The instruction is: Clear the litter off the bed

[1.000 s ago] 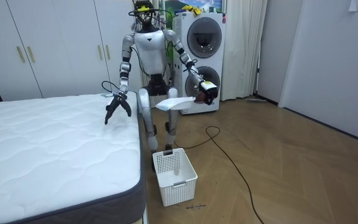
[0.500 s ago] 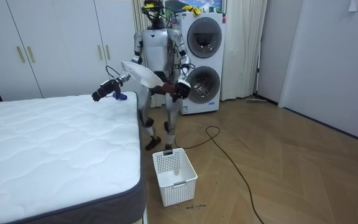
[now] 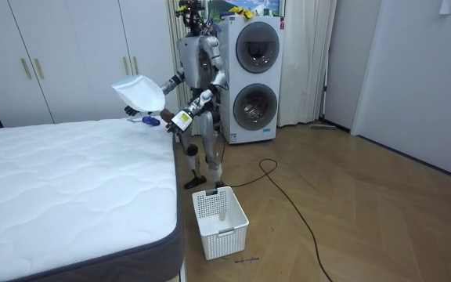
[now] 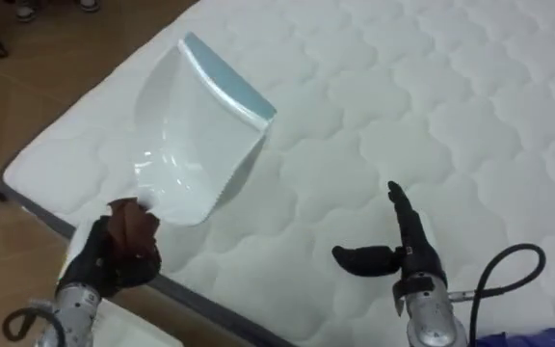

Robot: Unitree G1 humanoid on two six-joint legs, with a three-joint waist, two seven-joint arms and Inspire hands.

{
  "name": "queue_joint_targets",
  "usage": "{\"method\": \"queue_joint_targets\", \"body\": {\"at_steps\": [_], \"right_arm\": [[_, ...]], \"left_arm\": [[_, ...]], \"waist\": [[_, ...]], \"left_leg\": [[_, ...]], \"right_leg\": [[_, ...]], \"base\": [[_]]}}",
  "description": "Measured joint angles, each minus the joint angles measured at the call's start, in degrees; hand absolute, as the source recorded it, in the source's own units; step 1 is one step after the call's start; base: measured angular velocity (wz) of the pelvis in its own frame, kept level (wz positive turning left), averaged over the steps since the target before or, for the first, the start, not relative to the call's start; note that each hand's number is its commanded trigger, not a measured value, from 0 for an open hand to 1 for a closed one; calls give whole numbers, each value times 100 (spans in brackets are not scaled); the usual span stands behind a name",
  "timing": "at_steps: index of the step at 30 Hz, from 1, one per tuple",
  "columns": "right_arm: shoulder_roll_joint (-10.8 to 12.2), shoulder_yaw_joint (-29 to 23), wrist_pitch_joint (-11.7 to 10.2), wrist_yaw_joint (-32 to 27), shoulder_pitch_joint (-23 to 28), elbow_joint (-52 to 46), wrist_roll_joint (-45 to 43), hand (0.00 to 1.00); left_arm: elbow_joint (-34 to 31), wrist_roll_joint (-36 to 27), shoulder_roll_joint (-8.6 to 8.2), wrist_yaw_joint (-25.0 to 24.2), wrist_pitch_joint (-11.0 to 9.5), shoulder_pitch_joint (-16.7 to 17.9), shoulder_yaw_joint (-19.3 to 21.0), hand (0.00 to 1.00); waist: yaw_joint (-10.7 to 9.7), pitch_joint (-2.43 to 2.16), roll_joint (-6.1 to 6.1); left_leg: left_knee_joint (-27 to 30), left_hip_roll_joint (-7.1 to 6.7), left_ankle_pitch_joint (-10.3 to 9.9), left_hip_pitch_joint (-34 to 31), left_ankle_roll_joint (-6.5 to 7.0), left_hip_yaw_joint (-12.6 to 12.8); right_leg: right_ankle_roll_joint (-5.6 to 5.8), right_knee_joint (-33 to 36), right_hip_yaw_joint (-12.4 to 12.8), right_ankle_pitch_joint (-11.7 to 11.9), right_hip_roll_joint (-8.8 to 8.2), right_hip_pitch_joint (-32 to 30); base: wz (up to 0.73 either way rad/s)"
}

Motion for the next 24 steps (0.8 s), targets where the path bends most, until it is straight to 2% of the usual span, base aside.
{"method": "queue_joint_targets", "body": {"at_steps": [1,3,4,6,7,8,9,10,11,12,13,14,16,17,18,20,21,24], "right_arm": [[0,4,-4,3,13,-8,-4,0],[22,22,-3,138,39,-7,-56,0],[41,25,-2,189,54,-9,-92,0],[86,25,4,324,124,-57,-146,0],[90,24,4,385,130,-58,-145,0],[104,25,4,409,152,-58,-154,0],[112,25,5,426,160,-58,-159,0],[116,27,6,449,197,-58,-160,0],[117,31,7,448,217,-53,-157,0],[124,42,7,446,218,-50,-157,0],[137,39,7,445,234,-22,-157,0],[137,37,12,444,247,64,-153,0],[132,28,20,440,321,82,-84,0],[138,27,22,441,338,109,-57,0],[143,5,43,438,362,116,-57,0],[206,-28,94,446,389,114,-53,0],[280,-43,93,443,385,113,21,0],[375,-69,93,432,456,116,237,0]], "left_arm": [[28,-2,1,-10,4,8,-10,100],[50,-11,-7,-18,33,64,-43,100],[50,-13,-6,-17,34,98,-38,100],[35,-18,-8,-7,38,187,-19,100],[36,-17,-27,-3,39,227,7,100],[35,-2,-51,0,38,249,59,73],[35,3,-75,0,38,257,106,53],[34,7,-141,13,36,270,195,15],[28,-3,-203,31,26,315,270,0],[25,-3,-206,42,10,345,286,0],[25,4,-206,42,-12,359,307,0],[25,22,-208,43,-61,353,315,0],[14,35,-209,74,-181,352,305,0],[12,36,-214,146,-196,352,260,0],[14,35,-231,203,-189,340,183,0],[20,36,-238,221,-136,338,112,0],[22,10,-232,221,-43,338,111,0],[20,-3,-215,257,47,337,134,0]], "waist": [[0,0,-5],[3,7,4],[7,5,9],[70,-8,26],[151,-13,45],[194,-27,45],[210,-35,45],[281,-37,53],[371,-45,106],[375,-39,139],[316,-41,163],[295,-54,199],[273,-64,222],[197,-49,200],[96,-40,197],[73,-44,198],[66,-43,198],[51,-24,219]], "left_leg": [[1,9,9,3,-16,0],[40,84,3,70,-77,-53],[49,97,-8,100,-99,-119],[47,73,-53,196,-184,-578],[55,66,-64,256,-201,-1002],[117,48,-64,277,-201,-1390],[156,37,-64,286,-201,-1538],[263,-1,-64,349,-200,-1804],[376,-22,-67,391,-198,-2061],[433,-40,-67,407,-198,-2206],[550,-94,-66,410,-198,-2493],[622,-110,-74,423,-208,-2642],[577,-110,-97,447,-237,-2694],[432,-198,-136,420,-257,-2784],[151,-291,-149,360,-224,-2845],[-93,-293,-147,438,-217,-2697],[-229,-292,-147,468,-216,-2655],[-386,-290,-146,522,-213,-2659]], "right_leg": [[-26,3,15,-5,38,-12],[-120,31,256,1,185,-96],[-145,45,296,-6,220,-98],[-214,127,595,-35,397,-148],[-262,175,815,-52,525,-193],[-298,246,1054,-64,635,-249],[-323,294,1195,-63,698,-279],[-368,426,1523,-75,822,-304],[-417,509,1792,-56,940,-298],[-429,547,1910,-61,993,-295],[-454,624,2100,-92,1068,-289],[-467,658,2235,-102,1121,-289],[-490,672,2364,-79,1175,-289],[-489,673,2465,-74,1173,-288],[-474,670,2507,-72,1165,-286],[-437,647,2403,-86,1205,-329],[-410,595,2396,-63,1208,-357],[-381,490,2377,4,1197,-327]], "base": [[-30],[-56],[-72],[-87],[-118],[-114],[-116],[-128],[-132],[-108],[-78],[-71],[-35],[11],[22],[11],[0],[-2]]}}
